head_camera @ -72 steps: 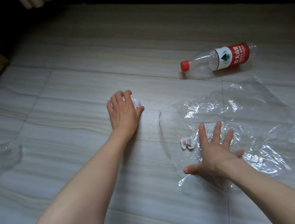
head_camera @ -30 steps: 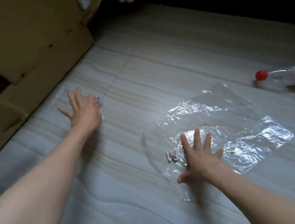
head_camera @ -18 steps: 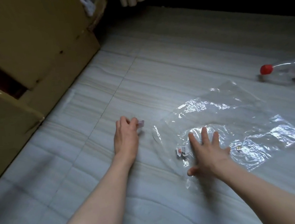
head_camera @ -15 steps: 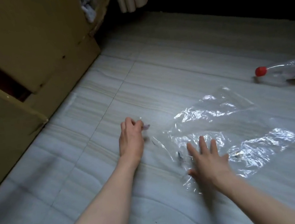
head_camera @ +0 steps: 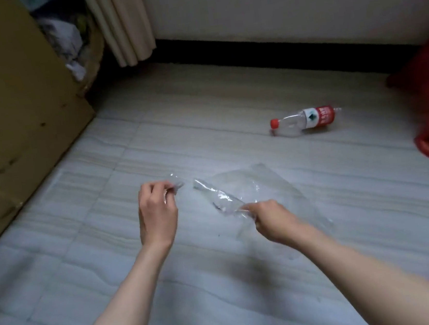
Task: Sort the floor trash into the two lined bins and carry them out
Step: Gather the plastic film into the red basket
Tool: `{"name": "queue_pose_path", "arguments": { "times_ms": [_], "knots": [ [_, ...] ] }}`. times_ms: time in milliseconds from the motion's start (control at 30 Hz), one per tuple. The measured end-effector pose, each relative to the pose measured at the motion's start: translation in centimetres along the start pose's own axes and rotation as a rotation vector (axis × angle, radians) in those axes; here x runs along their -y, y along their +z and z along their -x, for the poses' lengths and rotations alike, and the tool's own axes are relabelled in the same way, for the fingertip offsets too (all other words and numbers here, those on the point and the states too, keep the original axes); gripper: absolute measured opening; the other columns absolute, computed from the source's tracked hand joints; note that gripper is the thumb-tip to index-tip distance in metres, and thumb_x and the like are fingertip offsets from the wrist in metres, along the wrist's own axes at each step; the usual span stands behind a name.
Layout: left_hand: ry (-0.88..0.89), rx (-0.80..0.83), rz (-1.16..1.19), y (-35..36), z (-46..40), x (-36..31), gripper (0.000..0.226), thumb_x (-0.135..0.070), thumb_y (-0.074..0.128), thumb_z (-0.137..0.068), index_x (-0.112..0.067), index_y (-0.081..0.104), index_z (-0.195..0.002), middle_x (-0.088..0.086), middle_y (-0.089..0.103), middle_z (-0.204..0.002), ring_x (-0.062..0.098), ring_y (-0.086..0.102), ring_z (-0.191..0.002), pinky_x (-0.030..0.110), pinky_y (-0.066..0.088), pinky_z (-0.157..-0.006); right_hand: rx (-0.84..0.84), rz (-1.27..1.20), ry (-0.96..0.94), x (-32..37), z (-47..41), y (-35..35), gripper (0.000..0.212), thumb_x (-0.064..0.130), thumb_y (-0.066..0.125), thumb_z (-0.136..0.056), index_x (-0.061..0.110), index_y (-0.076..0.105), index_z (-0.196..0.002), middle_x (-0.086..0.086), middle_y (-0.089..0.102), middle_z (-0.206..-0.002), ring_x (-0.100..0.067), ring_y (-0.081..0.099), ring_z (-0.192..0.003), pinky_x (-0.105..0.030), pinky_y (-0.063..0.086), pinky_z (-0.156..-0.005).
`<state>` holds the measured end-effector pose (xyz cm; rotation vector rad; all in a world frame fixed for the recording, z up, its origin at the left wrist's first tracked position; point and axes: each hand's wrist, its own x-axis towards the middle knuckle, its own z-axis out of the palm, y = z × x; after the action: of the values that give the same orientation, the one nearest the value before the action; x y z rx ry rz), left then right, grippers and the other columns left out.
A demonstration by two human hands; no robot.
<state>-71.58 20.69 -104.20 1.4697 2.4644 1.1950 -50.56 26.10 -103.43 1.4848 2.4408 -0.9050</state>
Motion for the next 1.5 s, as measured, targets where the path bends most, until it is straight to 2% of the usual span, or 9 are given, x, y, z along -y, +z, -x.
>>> {"name": "queue_pose_path", "arguments": {
  "times_ms": [233, 400, 533, 667, 833, 1000, 1200, 1300, 1500],
  "knots": [
    [0.116, -0.110, 0.290, -1.7, -0.2, -13.2, 0.008, 0.003, 0.063, -0.081, -0.003, 0.069, -0.084, 0.012, 0.063, -0.086, 0.013, 0.056, -0.072, 0.018, 0.044, -0.072, -0.444, -0.709, 0.179, -4.7, 5.5, -11.7, 0.030, 0.010, 0.048, -0.092, 0.024, 0.068, -0.111, -0.011, 0.071, -0.100, -0.029, 0.065, -0.089, -0.048, 0.056, -0.077],
    [0.119, 0.017, 0.501, -1.7, 1.2, -23.0, 0.006, -0.008, 0.064, -0.086, -0.011, 0.070, -0.085, -0.001, 0.062, -0.083, 0.002, 0.054, -0.066, 0.001, 0.038, -0.066, -0.700, -1.133, 0.089, -7.3, 13.7, -19.8, 0.028, 0.002, 0.050, -0.093, 0.019, 0.062, -0.113, 0.002, 0.065, -0.081, -0.010, 0.061, -0.065, -0.021, 0.051, -0.038],
    [0.137, 0.242, 0.706, -2.7, 2.3, -29.5, 0.008, -0.016, 0.067, -0.085, -0.022, 0.066, -0.080, -0.007, 0.065, -0.075, 0.003, 0.059, -0.068, 0.018, 0.044, -0.069, -0.926, -1.309, 0.010, -9.7, 19.7, -24.4, 0.028, 0.003, 0.043, -0.098, 0.013, 0.058, -0.120, 0.010, 0.069, -0.057, -0.002, 0.061, -0.041, -0.015, 0.045, -0.036],
    [0.252, 0.468, 0.778, -4.2, 5.1, -35.4, 0.008, -0.011, 0.068, -0.083, -0.018, 0.066, -0.079, -0.004, 0.065, -0.070, 0.001, 0.058, -0.062, 0.013, 0.043, -0.060, -1.039, -1.397, -0.017, -12.9, 24.6, -26.5, 0.031, 0.004, 0.040, -0.098, 0.007, 0.056, -0.125, 0.000, 0.071, -0.075, -0.013, 0.068, -0.057, -0.030, 0.055, -0.059],
    [0.386, 0.706, 0.667, -1.5, 12.3, -38.5, 0.014, -0.006, 0.068, -0.080, -0.019, 0.067, -0.079, -0.009, 0.066, -0.075, -0.004, 0.058, -0.066, 0.006, 0.044, -0.066, -1.145, -1.425, 0.009, -17.2, 29.1, -26.4, 0.033, 0.010, 0.037, -0.100, 0.015, 0.055, -0.128, -0.004, 0.067, -0.091, -0.012, 0.066, -0.061, -0.030, 0.051, -0.064],
    [0.485, 0.897, 0.512, 2.4, 18.4, -38.5, 0.008, -0.007, 0.067, -0.083, -0.014, 0.069, -0.081, -0.007, 0.064, -0.074, 0.007, 0.062, -0.073, 0.023, 0.053, -0.074, -1.226, -1.476, 0.033, -20.9, 31.7, -24.0, 0.029, 0.012, 0.039, -0.100, 0.020, 0.057, -0.122, 0.000, 0.067, -0.089, -0.013, 0.065, -0.064, -0.031, 0.049, -0.065],
    [0.628, 0.921, 0.263, 4.4, 20.2, -37.7, 0.016, -0.012, 0.066, -0.083, -0.012, 0.068, -0.099, -0.002, 0.064, -0.101, 0.016, 0.061, -0.094, 0.027, 0.049, -0.083, -1.286, -1.677, 0.058, -23.7, 32.8, -22.7, 0.026, 0.015, 0.040, -0.100, 0.031, 0.060, -0.105, 0.001, 0.067, -0.095, -0.029, 0.061, -0.108, -0.048, 0.048, -0.091],
    [0.699, 1.003, 0.185, 4.3, 19.5, -38.0, 0.033, -0.020, 0.069, -0.081, -0.019, 0.063, -0.114, -0.003, 0.059, -0.116, 0.010, 0.054, -0.106, 0.017, 0.039, -0.086, -1.277, -1.752, 0.038, -24.5, 32.9, -22.3, 0.026, 0.015, 0.038, -0.101, 0.031, 0.057, -0.109, -0.001, 0.066, -0.098, -0.023, 0.061, -0.098, -0.040, 0.055, -0.079],
    [0.800, 0.943, -0.062, 4.3, 19.5, -37.2, 0.039, -0.045, 0.061, -0.084, -0.039, 0.056, -0.122, -0.007, 0.049, -0.130, 0.014, 0.050, -0.116, 0.042, 0.042, -0.097, -1.250, -1.759, 0.037, -24.6, 32.9, -21.7, 0.033, 0.014, 0.037, -0.101, 0.024, 0.053, -0.129, -0.003, 0.065, -0.105, -0.026, 0.062, -0.105, -0.036, 0.058, -0.070]
  ]
}}
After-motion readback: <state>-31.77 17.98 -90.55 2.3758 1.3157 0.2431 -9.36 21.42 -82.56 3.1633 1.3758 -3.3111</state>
